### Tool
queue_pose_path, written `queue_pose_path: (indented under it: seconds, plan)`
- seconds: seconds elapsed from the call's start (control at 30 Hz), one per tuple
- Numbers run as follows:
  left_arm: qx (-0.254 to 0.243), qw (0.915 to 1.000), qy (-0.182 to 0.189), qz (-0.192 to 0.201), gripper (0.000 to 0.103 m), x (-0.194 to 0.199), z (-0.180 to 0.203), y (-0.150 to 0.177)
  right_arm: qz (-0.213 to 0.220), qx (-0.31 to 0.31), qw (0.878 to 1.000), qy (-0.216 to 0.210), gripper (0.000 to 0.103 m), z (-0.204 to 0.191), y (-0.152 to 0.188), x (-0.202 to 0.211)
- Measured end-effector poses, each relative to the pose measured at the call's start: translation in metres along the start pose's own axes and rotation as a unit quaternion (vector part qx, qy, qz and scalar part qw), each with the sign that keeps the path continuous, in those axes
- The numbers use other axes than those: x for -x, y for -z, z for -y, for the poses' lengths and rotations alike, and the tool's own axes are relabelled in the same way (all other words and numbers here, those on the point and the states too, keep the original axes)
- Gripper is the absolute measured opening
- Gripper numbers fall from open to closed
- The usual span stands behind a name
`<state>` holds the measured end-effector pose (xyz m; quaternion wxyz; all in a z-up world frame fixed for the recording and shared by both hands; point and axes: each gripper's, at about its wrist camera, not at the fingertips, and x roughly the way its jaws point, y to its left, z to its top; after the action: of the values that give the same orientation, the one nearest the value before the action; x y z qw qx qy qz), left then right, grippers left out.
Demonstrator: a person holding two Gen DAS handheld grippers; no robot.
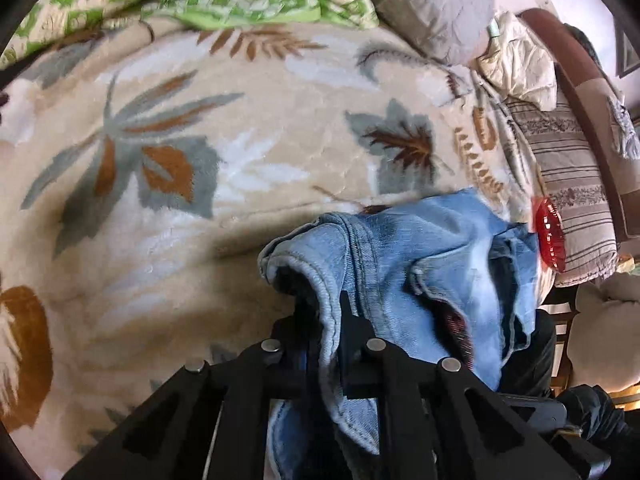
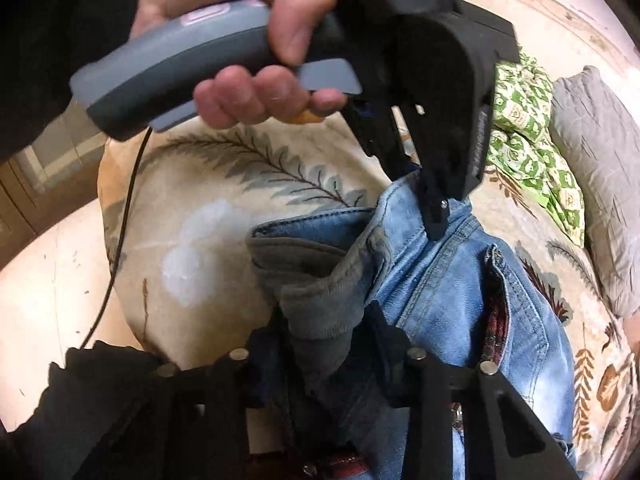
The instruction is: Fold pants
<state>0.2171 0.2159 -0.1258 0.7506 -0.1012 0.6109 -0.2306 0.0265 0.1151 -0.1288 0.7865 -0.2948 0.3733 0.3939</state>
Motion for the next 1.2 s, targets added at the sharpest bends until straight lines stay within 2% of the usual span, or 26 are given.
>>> queue_pose_path:
  seconds: [0.13,0.2,0.27,0.37,0.4,0.47,0.53,0.63,0.67,0.73,0.77,0.8,0.87,0.9,0.93,0.97,1.0,1.07,1.1,1.13,1.17,1.2]
  plan:
    - [-0.038,0.9987,0.000,0.033,0.011,0.037,0.047,0.000,0.039,-0.033,0.999,-0.002,0.028,0.010,0.001,0.034]
    - [-0.070,0.9964,0.003,0.048,0.011,0.053,0.086,0.000,0.071,-0.064,0.995,-0.003,0.026,0.025,0.013,0.065]
    - [-0.100,0.9932,0.014,0.058,0.011,0.063,0.126,-0.001,0.099,-0.107,0.989,-0.005,0.024,0.043,0.030,0.099]
    - [-0.160,0.9849,0.027,0.061,0.011,0.059,0.202,-0.004,0.140,-0.189,0.972,-0.006,0.024,0.079,0.076,0.147]
    - [-0.183,0.9814,0.029,0.053,0.012,0.047,0.236,-0.005,0.149,-0.227,0.962,-0.010,0.024,0.093,0.097,0.162]
    - [-0.215,0.9756,0.027,0.038,0.012,0.024,0.277,-0.007,0.159,-0.295,0.942,-0.012,0.024,0.115,0.143,0.182]
    - [-0.242,0.9700,0.026,0.008,0.012,-0.017,0.323,-0.010,0.157,-0.349,0.924,-0.007,0.024,0.130,0.183,0.190]
    - [-0.257,0.9655,0.020,-0.039,0.012,-0.080,0.367,-0.014,0.141,-0.434,0.890,-0.018,0.024,0.151,0.238,0.183]
    - [-0.261,0.9639,0.010,-0.054,0.012,-0.104,0.378,-0.014,0.135,-0.466,0.874,-0.026,0.024,0.157,0.259,0.177]
    - [-0.257,0.9633,-0.004,-0.078,0.013,-0.139,0.386,-0.016,0.126,-0.504,0.854,-0.036,0.024,0.165,0.284,0.167]
    - [-0.249,0.9646,-0.012,-0.087,0.013,-0.154,0.387,-0.018,0.122,-0.529,0.838,-0.049,0.024,0.169,0.298,0.159]
    - [-0.238,0.9661,-0.016,-0.098,0.014,-0.170,0.386,-0.022,0.118,-0.541,0.830,-0.060,0.024,0.173,0.306,0.154]
    - [-0.216,0.9699,-0.020,-0.111,0.018,-0.190,0.380,-0.027,0.119,-0.574,0.806,-0.083,0.032,0.180,0.321,0.145]
    - [-0.211,0.9708,-0.020,-0.113,0.018,-0.195,0.379,-0.027,0.119,-0.580,0.801,-0.089,0.034,0.182,0.324,0.144]
    - [-0.212,0.9706,-0.017,-0.113,0.022,-0.196,0.381,-0.026,0.117,-0.581,0.801,-0.089,0.039,0.183,0.324,0.145]
    - [-0.214,0.9704,-0.007,-0.111,0.032,-0.194,0.381,-0.025,0.115,-0.578,0.804,-0.084,0.048,0.183,0.322,0.148]
    - [-0.207,0.9725,0.016,-0.105,0.040,-0.183,0.381,-0.025,0.114,-0.574,0.807,-0.084,0.052,0.184,0.320,0.151]
    - [-0.192,0.9773,0.037,-0.082,0.061,-0.157,0.380,-0.027,0.113,-0.568,0.812,-0.079,0.065,0.184,0.315,0.159]
    - [-0.190,0.9790,0.042,-0.061,0.067,-0.138,0.380,-0.026,0.109,-0.565,0.815,-0.074,0.067,0.185,0.312,0.164]
    - [-0.191,0.9801,0.039,-0.040,0.084,-0.120,0.378,-0.025,0.105,-0.558,0.820,-0.065,0.067,0.184,0.310,0.171]
    - [-0.191,0.9812,0.025,-0.013,0.092,-0.098,0.372,-0.022,0.103,-0.550,0.827,-0.054,0.068,0.184,0.308,0.180]
    - [-0.195,0.9807,0.007,0.014,0.092,-0.075,0.365,-0.018,0.102,-0.542,0.833,-0.046,0.069,0.184,0.307,0.186]
